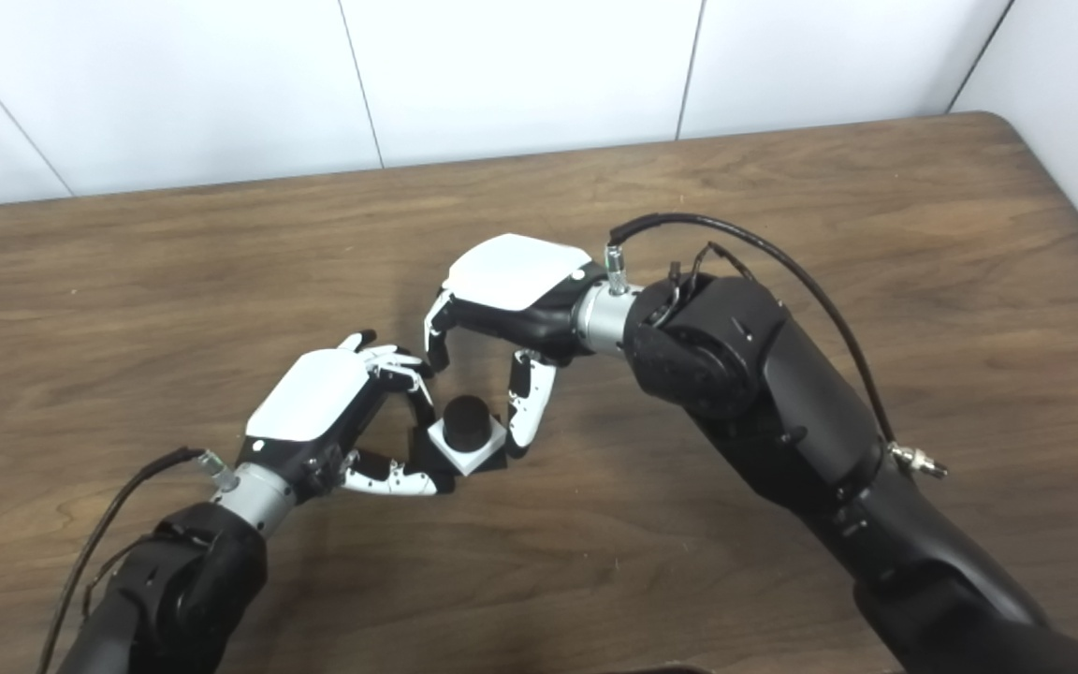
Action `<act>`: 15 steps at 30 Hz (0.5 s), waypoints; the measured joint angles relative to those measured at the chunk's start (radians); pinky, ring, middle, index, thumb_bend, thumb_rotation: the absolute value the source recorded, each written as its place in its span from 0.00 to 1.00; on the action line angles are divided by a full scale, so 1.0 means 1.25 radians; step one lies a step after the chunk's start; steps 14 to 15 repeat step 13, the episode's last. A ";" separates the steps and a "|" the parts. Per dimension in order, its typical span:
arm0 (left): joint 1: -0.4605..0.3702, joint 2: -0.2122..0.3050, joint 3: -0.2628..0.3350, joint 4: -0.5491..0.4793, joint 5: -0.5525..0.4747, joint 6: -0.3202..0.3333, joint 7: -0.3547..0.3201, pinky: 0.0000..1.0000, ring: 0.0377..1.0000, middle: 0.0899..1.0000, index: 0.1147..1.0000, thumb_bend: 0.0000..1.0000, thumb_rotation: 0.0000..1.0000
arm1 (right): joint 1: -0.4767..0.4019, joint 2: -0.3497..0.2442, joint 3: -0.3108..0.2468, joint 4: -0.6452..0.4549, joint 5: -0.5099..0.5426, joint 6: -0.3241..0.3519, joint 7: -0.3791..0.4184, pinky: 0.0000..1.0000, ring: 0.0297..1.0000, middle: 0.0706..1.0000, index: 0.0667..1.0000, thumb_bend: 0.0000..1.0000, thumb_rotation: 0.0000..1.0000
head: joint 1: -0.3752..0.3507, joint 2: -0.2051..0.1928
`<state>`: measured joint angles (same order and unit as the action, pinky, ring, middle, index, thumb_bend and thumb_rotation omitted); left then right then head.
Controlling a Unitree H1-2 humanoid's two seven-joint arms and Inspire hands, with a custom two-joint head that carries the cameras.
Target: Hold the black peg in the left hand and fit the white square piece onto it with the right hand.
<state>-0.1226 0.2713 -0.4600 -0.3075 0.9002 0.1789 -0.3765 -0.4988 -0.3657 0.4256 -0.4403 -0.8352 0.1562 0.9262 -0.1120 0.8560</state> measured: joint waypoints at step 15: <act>-0.001 0.001 0.001 0.001 -0.002 -0.002 0.002 1.00 0.87 0.76 0.42 0.52 0.05 | 0.002 -0.032 -0.048 -0.023 0.010 0.023 0.019 0.81 0.90 0.80 0.62 1.00 0.23 | -0.001 -0.004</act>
